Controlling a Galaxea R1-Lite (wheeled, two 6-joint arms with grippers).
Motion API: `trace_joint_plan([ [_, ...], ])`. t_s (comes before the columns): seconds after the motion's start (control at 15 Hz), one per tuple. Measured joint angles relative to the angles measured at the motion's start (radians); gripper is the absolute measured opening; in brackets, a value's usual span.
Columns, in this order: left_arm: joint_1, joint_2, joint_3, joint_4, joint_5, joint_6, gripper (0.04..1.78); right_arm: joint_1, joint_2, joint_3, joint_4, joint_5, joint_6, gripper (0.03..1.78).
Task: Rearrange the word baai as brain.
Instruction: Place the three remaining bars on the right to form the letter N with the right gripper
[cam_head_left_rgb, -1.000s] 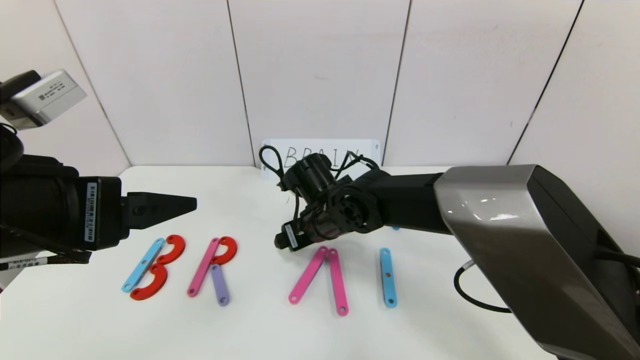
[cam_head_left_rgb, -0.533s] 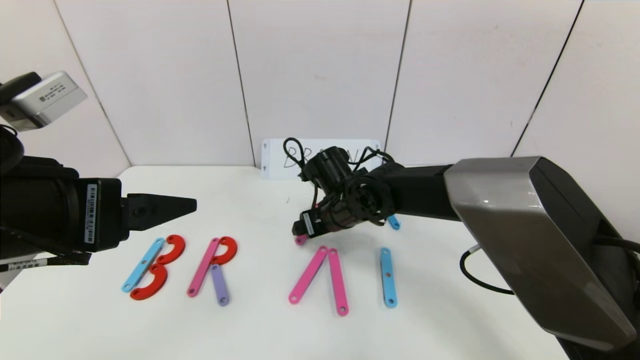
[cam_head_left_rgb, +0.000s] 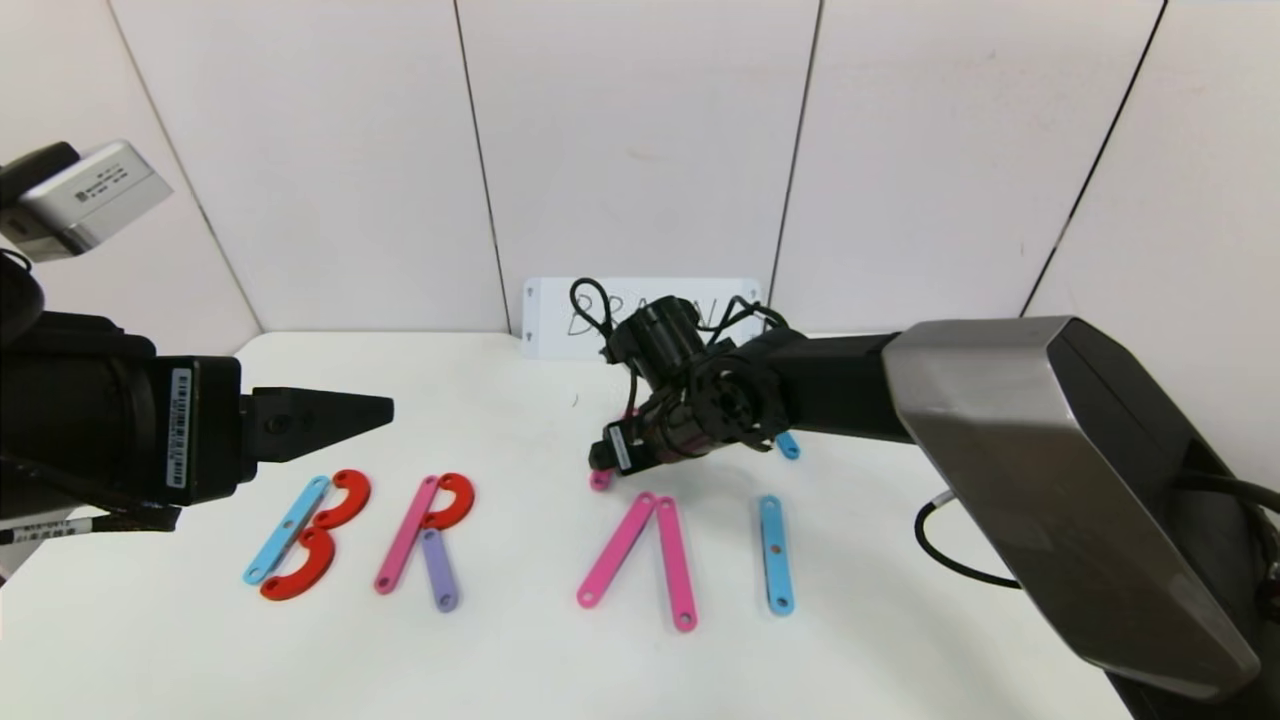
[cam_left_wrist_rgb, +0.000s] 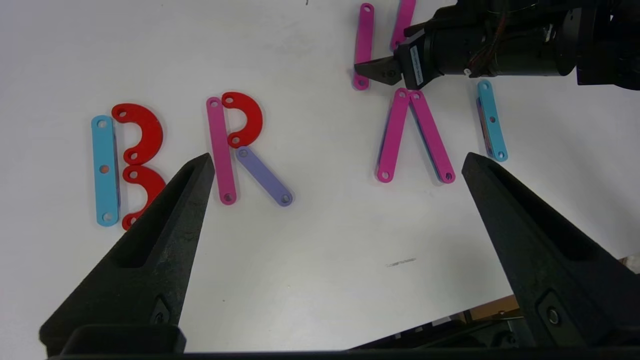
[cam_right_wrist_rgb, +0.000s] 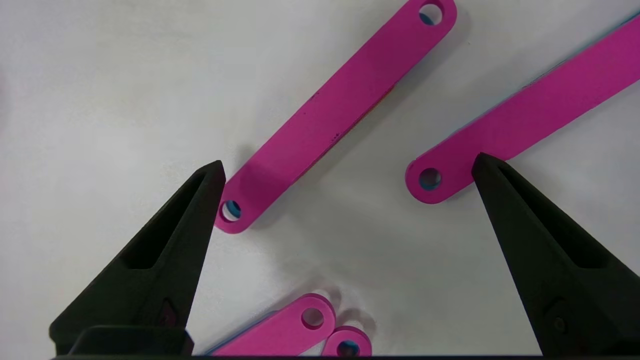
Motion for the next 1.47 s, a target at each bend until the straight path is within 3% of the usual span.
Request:
trace_joint_plan([
  [0.4, 0.0, -0.001, 0.0, 0.0, 0.0, 0.0, 1.73, 0.024, -0.008, 0.001, 0.006, 0.002, 0.0, 1.71],
  [1.13, -0.001, -0.01, -0.002, 0.0, 0.0, 0.0, 1.73, -0.056, -0.003, 0.027, 0.017, -0.046, 0.05, 1.71],
  [1.47, -0.011, -0.008, 0.001, 0.0, 0.0, 0.0, 1.73, 0.007, -0.045, 0.021, 0.012, -0.046, 0.037, 1.71],
])
